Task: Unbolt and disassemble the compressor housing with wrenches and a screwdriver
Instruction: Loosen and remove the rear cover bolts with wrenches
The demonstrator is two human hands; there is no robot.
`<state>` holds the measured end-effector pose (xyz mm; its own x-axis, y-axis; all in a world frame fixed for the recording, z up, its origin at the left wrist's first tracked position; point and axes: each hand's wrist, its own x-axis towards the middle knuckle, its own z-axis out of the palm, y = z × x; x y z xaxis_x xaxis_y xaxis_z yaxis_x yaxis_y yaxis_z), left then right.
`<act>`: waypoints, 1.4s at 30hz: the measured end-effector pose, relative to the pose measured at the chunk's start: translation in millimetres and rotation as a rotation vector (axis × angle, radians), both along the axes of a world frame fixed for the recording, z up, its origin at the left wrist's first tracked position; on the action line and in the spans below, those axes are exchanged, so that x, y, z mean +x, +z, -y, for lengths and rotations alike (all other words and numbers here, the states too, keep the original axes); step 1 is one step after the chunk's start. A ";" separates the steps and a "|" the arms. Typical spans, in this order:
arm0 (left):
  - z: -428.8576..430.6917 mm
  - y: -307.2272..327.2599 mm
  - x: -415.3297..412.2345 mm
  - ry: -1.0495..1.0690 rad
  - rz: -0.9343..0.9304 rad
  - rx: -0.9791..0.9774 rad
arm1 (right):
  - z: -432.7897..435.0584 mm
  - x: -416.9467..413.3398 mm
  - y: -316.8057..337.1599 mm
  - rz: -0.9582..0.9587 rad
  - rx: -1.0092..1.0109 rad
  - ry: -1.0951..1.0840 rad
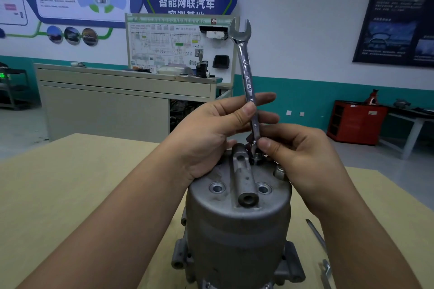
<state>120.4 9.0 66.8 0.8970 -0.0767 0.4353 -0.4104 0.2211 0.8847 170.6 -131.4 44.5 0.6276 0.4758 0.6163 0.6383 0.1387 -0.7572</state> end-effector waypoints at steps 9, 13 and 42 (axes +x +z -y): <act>3.8 -0.3 -1.6 0.019 0.044 0.056 | -1.2 1.0 -1.6 -0.133 0.131 0.127; 6.6 0.2 -1.8 0.150 0.091 0.177 | 5.2 2.6 -0.4 -0.083 0.084 0.110; 6.3 3.2 8.5 -0.030 -0.030 0.126 | -4.4 12.7 -10.5 -0.236 0.085 0.096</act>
